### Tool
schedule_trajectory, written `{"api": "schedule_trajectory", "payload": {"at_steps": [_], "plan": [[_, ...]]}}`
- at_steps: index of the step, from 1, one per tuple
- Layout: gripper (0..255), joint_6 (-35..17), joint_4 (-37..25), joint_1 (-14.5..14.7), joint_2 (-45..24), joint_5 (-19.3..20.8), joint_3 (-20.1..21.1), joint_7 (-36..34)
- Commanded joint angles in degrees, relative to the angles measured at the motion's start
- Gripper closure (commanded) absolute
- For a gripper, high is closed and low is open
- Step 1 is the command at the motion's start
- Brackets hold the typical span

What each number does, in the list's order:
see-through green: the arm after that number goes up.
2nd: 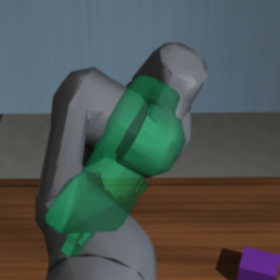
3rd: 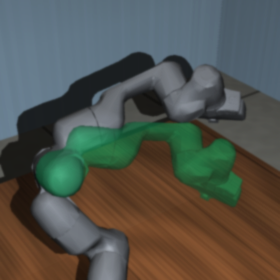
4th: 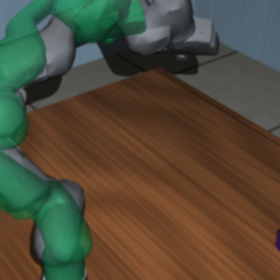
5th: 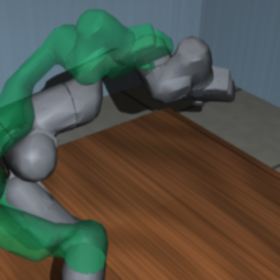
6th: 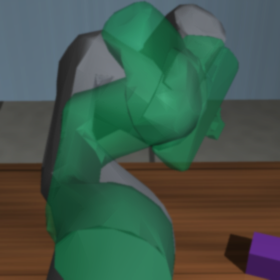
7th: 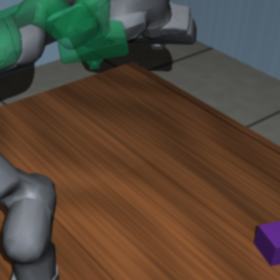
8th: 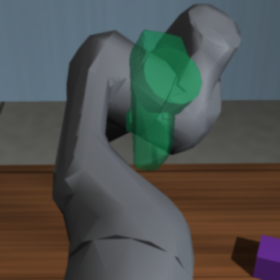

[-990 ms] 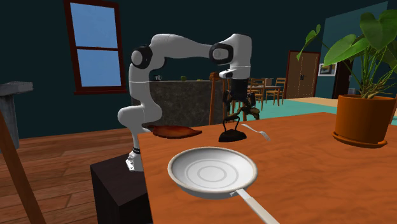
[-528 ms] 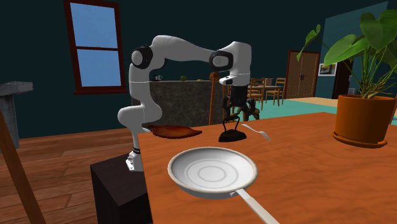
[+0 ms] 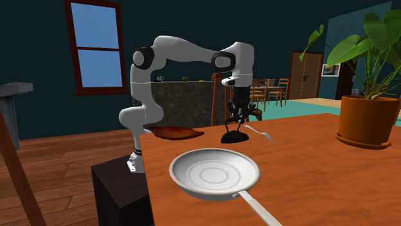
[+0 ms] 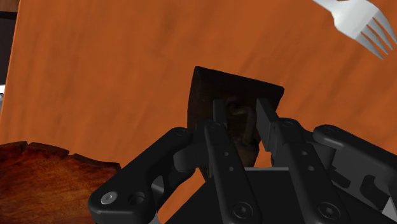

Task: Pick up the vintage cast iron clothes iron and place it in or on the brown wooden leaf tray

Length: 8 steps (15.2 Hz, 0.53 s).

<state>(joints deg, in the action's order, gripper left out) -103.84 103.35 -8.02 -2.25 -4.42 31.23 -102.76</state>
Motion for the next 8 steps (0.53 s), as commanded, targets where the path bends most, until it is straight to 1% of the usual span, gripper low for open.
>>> {"api": "schedule_trajectory", "payload": {"at_steps": [1, 7, 8], "plan": [[255, 0.0, 0.0, 0.0, 0.0, 0.0, 0.0, 0.0], [255, 0.0, 0.0, 0.0, 0.0, 0.0, 0.0, 0.0], [255, 0.7, -0.7, 0.0, 0.1, 0.0, 0.0, 0.0]]}}
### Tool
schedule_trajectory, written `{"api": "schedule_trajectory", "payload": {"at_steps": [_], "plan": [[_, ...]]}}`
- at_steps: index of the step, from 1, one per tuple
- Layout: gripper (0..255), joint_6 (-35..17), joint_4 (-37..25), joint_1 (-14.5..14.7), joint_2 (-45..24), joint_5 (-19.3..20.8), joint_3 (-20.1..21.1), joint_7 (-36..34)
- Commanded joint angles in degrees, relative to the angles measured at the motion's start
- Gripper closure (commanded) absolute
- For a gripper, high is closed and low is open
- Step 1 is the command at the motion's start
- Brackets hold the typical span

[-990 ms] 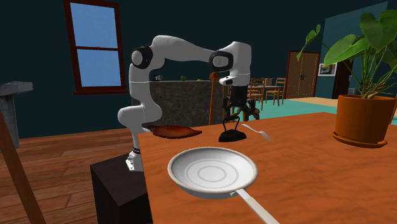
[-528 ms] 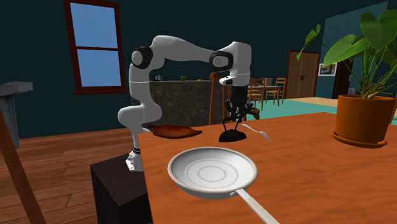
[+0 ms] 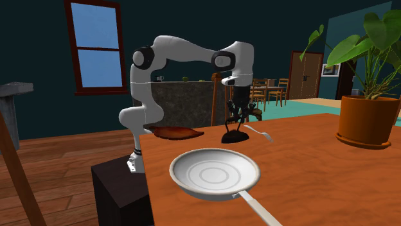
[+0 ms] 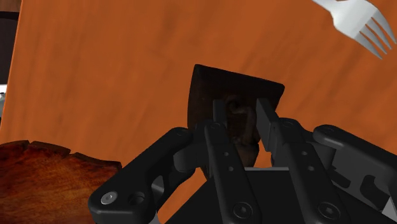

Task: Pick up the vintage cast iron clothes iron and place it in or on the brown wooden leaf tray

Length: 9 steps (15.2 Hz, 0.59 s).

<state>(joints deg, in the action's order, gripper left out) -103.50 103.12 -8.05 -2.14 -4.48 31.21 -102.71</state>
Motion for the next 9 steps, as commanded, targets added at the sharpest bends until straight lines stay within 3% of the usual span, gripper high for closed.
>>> {"api": "schedule_trajectory", "payload": {"at_steps": [1, 9], "plan": [[255, 1.2, -1.2, 0.0, 0.0, 0.0, 0.0, -0.1], [255, 7.3, -7.6, 0.1, -0.2, 0.2, 0.0, -0.7]]}}
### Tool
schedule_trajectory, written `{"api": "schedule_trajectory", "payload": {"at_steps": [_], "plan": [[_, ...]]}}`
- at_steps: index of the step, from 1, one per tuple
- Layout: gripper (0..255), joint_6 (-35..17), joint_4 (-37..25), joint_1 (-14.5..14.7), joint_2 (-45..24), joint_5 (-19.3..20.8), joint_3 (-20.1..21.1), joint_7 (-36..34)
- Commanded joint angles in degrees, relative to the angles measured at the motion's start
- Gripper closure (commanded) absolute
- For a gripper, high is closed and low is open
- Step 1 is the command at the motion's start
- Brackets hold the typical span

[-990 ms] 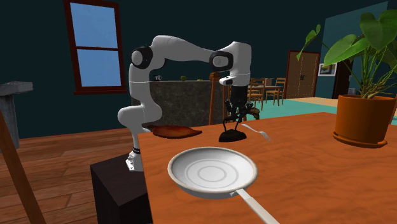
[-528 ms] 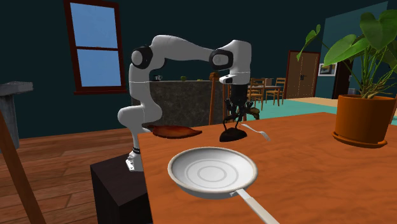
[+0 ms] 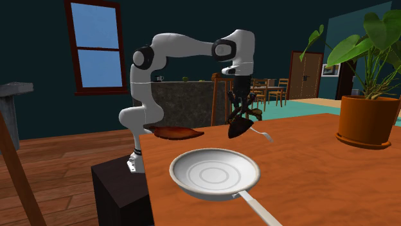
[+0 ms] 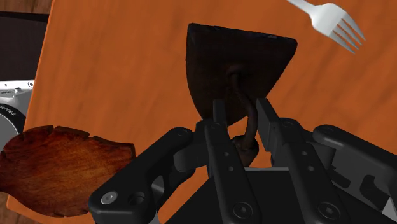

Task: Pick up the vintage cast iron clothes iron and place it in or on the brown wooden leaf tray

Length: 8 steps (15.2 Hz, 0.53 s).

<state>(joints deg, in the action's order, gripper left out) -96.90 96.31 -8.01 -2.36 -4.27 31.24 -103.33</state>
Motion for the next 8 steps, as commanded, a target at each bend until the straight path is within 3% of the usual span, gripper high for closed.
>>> {"api": "schedule_trajectory", "payload": {"at_steps": [1, 8], "plan": [[255, 1.5, -1.7, 0.0, -0.1, 0.1, 0.0, -0.2], [255, 7.2, -8.4, 0.3, -1.3, 0.7, 0.2, -1.1]]}}
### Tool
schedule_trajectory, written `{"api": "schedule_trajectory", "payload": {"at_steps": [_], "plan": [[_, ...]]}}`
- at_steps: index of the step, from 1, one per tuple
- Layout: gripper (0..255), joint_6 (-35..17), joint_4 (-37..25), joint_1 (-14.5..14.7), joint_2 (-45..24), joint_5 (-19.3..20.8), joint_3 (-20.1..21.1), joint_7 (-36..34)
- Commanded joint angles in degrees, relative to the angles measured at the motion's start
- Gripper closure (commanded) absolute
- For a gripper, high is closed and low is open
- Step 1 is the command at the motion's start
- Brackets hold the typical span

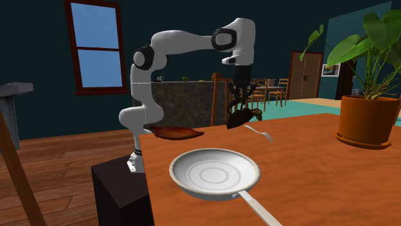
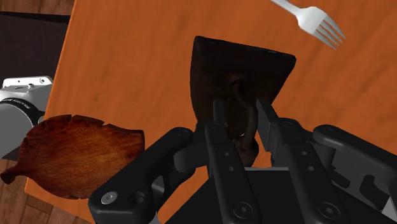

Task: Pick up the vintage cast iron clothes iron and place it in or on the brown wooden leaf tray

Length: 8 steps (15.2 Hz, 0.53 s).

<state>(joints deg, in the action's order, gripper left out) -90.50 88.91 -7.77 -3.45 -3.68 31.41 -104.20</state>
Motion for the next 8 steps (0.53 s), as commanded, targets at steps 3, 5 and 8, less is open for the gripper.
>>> {"api": "schedule_trajectory", "payload": {"at_steps": [3, 5, 8], "plan": [[255, 1.4, 3.2, -1.3, 5.1, -2.6, -0.9, 2.1], [255, 1.8, 7.7, -2.3, 10.4, -5.0, -2.2, 4.5], [255, 3.0, 13.6, -2.8, 17.8, -8.0, -4.7, 7.9]]}}
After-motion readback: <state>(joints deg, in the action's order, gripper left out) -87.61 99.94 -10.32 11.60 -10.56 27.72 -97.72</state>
